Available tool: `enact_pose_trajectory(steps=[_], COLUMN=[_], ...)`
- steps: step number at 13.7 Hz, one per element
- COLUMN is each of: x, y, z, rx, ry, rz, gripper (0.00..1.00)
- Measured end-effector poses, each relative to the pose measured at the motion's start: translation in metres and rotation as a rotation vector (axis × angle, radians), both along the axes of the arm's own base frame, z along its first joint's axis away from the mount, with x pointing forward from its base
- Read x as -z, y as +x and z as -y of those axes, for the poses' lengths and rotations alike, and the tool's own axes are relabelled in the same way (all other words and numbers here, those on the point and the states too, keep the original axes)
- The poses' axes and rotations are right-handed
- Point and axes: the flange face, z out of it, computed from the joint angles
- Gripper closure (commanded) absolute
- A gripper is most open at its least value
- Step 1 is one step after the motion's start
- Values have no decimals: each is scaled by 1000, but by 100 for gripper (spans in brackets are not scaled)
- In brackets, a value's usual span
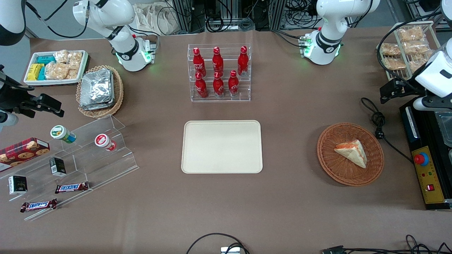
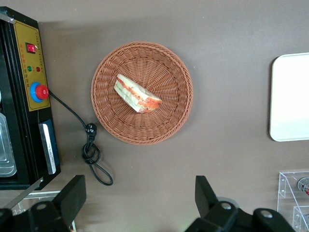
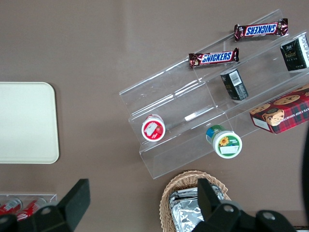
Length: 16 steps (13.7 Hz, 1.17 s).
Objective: Place sandwich from basket to tray
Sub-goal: 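Move the left gripper down over the sandwich in the wicker basket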
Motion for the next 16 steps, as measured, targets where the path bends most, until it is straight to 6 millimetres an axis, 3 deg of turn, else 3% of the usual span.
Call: enact_pose_trajectory(steps=[3, 6, 9, 12, 16], x=[4, 28, 72, 122, 207], y=[1, 13, 27, 34, 37], z=[-3, -6, -6, -19, -23], rx=[-21, -193, -431, -692, -932], ry=[1, 8, 19, 31, 19], rz=[-11, -30, -24, -10, 35], gripper=[0, 0, 0, 0, 0])
